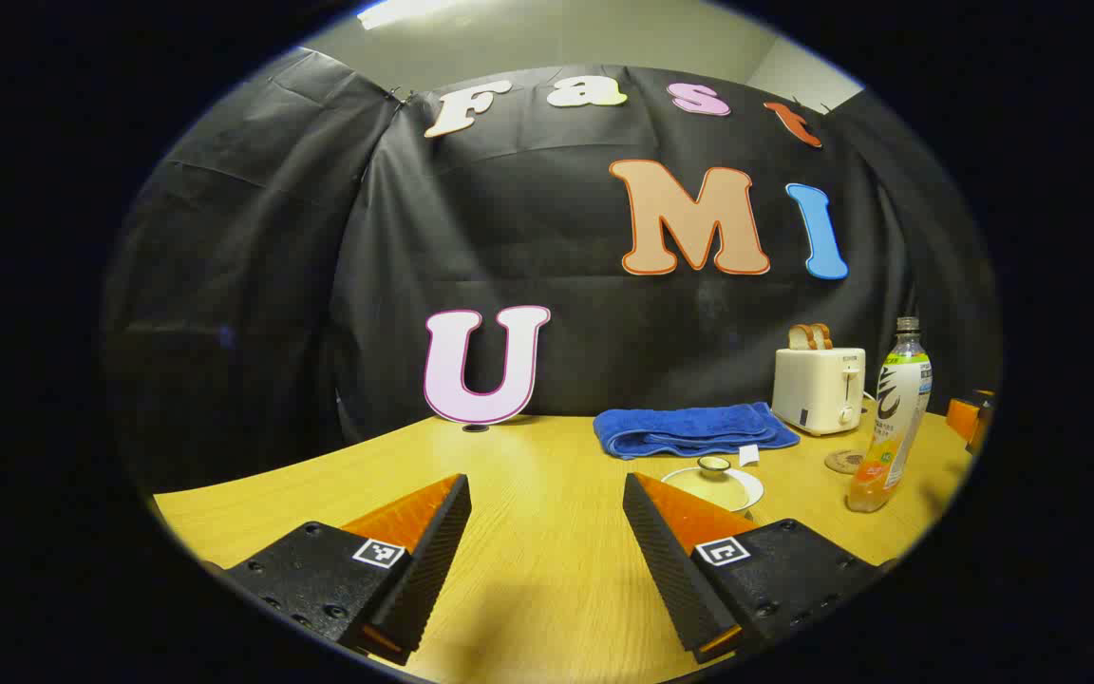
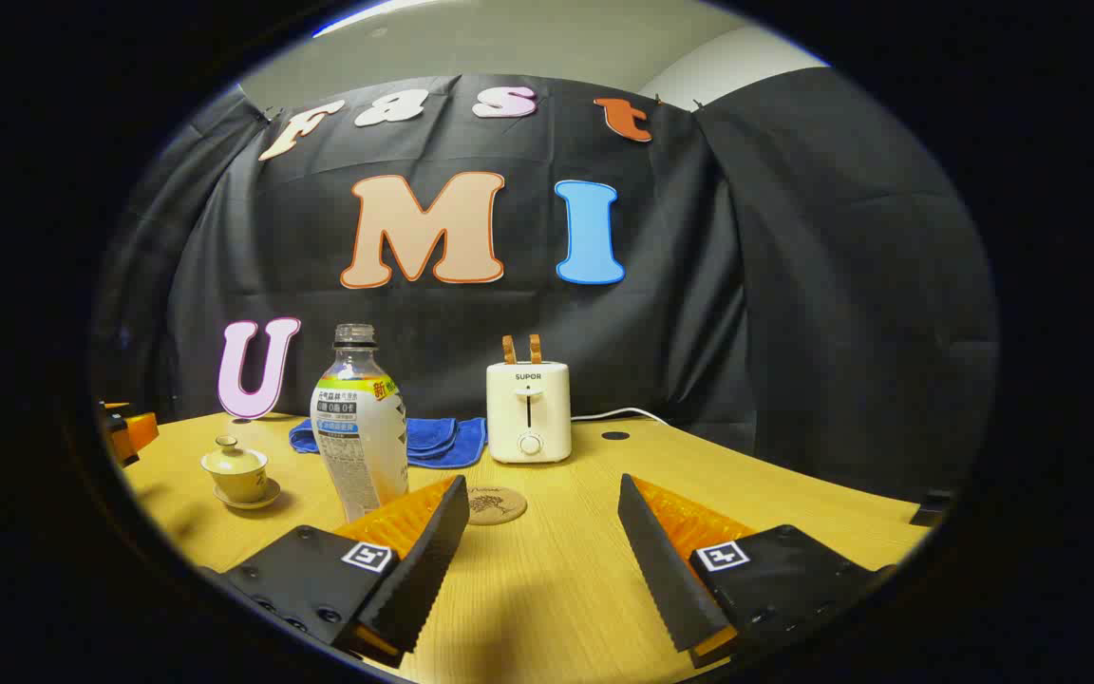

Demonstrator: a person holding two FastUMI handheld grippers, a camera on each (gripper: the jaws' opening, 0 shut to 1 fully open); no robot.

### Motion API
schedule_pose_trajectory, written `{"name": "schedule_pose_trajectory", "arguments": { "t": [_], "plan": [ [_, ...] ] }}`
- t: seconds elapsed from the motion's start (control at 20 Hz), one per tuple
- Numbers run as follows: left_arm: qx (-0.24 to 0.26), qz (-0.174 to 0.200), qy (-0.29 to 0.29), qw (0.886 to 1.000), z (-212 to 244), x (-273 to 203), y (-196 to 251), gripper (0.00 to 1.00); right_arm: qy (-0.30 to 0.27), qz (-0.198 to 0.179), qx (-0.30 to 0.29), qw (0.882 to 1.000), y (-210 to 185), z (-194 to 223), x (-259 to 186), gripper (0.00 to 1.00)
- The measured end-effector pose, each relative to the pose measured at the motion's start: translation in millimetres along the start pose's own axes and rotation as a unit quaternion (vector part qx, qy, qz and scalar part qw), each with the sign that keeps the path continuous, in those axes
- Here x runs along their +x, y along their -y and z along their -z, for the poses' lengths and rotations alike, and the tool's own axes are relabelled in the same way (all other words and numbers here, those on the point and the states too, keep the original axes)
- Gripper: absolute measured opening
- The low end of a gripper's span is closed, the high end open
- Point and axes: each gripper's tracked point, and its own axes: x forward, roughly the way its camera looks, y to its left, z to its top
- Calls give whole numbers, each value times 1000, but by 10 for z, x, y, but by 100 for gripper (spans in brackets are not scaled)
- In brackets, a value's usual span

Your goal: Open the teacup lid with one hand, grasp the water bottle and pour water into the teacup with the other hand; after pouring, place the water bottle on the coaster and then close the teacup lid.

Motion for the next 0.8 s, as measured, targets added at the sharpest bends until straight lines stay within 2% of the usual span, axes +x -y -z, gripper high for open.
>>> {"name": "schedule_pose_trajectory", "arguments": {
  "t": [0.8],
  "plan": [
    [0,0,0,1000,2,1,-3,95,-1,1,0,1000,-14,5,13,99]
  ]
}}
